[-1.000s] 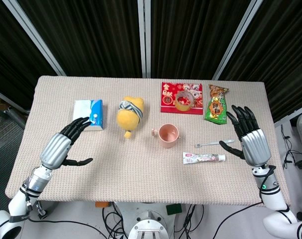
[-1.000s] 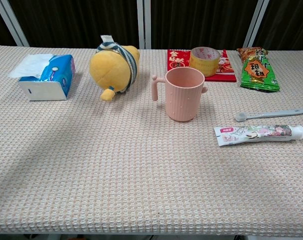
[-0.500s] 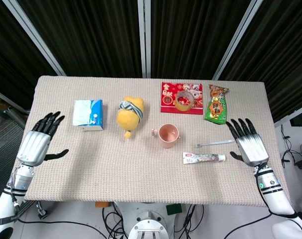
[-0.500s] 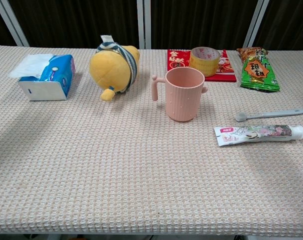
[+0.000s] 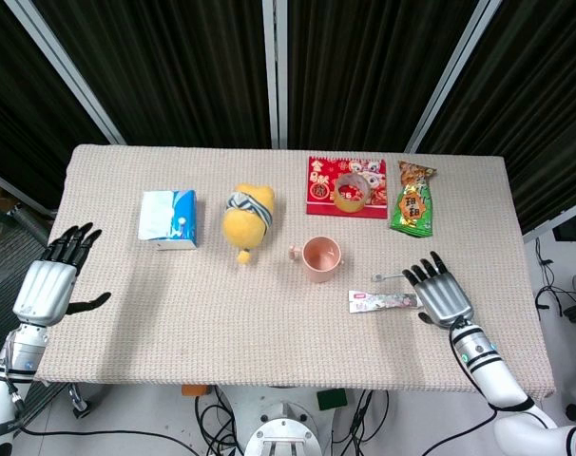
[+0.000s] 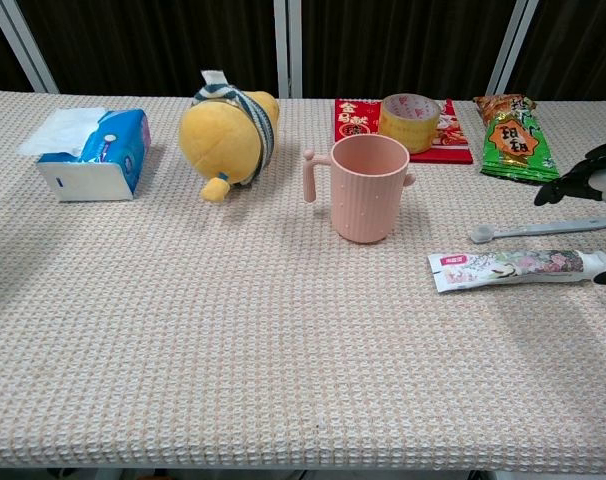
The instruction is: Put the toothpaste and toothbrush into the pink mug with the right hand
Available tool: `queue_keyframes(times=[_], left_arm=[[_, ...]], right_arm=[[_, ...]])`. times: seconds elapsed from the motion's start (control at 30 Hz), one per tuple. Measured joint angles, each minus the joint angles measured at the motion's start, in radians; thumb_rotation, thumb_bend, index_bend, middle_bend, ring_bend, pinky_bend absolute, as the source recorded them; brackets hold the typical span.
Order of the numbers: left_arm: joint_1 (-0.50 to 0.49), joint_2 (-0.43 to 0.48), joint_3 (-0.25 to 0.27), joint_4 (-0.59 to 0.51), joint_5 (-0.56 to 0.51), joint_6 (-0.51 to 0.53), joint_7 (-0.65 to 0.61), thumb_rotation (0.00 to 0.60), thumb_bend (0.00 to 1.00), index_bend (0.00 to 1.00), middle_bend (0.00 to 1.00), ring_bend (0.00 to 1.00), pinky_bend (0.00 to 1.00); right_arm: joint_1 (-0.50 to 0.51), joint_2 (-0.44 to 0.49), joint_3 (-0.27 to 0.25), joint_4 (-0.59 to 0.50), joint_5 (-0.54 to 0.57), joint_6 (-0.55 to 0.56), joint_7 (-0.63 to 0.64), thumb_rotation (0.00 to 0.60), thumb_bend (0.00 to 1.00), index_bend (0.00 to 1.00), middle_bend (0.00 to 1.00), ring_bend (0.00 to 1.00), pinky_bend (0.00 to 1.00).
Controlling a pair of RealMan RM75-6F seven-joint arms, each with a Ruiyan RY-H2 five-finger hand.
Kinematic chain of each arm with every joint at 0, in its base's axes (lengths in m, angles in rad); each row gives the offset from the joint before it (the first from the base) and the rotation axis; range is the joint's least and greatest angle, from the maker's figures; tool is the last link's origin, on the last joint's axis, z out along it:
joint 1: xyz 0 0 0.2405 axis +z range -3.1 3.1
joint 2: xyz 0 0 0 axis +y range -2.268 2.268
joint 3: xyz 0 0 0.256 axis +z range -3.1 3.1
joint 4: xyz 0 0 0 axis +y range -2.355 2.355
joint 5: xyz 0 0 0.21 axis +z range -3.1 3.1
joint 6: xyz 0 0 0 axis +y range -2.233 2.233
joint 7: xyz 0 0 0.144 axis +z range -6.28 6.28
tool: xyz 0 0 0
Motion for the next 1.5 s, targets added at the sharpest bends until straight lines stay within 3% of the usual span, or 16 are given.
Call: queue_keyframes(times=[0.23,0.37,0.53,0.73,0.9,1.27,1.4,1.5], left_arm=[[0.004,0.001,0.001,0.013,-0.003,0.000,-0.016,0.508,0.12,0.06,0.03,0.04,0.18],[0.007,0.000,0.003,0.022,-0.004,0.000,-0.024,0.512,0.12,0.06,0.03,0.04,0.18],[0.009,-0.005,0.008,0.030,-0.004,-0.004,-0.042,0.510,0.12,0.06,0.03,0.04,0.18],[0.010,-0.019,0.013,0.052,0.010,-0.001,-0.049,0.551,0.12,0.06,0.03,0.04,0.18],[0.010,-0.025,0.014,0.060,0.011,-0.001,-0.059,0.557,0.12,0.06,0.03,0.04,0.18],[0.013,-0.024,0.016,0.067,0.008,-0.005,-0.084,0.557,0.12,0.06,0.03,0.04,0.18],[0.015,-0.022,0.016,0.070,0.006,-0.005,-0.090,0.555,0.12,0.06,0.03,0.04,0.18],[0.015,-0.021,0.016,0.070,0.007,-0.005,-0.092,0.555,0.12,0.06,0.03,0.04,0.18]], right_arm=[[0.029,-0.048,-0.012,0.009,-0.012,-0.026,-0.007,0.600,0.38,0.30,0.27,0.11,0.02],[0.040,-0.080,-0.011,0.019,-0.001,-0.033,-0.020,0.600,0.47,0.30,0.29,0.12,0.03],[0.053,-0.128,-0.007,0.040,0.006,-0.029,-0.031,0.600,0.48,0.32,0.32,0.14,0.05],[0.063,-0.166,-0.004,0.059,0.011,-0.021,-0.028,0.600,0.50,0.42,0.40,0.19,0.09],[0.070,-0.180,-0.005,0.063,0.021,-0.020,-0.033,0.600,0.55,0.43,0.41,0.21,0.20],[0.087,-0.202,-0.003,0.073,0.041,-0.019,-0.050,0.600,0.58,0.44,0.43,0.24,0.20],[0.090,-0.212,-0.003,0.084,0.034,-0.009,-0.045,0.600,0.61,0.51,0.48,0.30,0.21],[0.090,-0.218,-0.004,0.091,0.028,0.000,-0.044,0.600,0.63,0.59,0.54,0.37,0.29]])
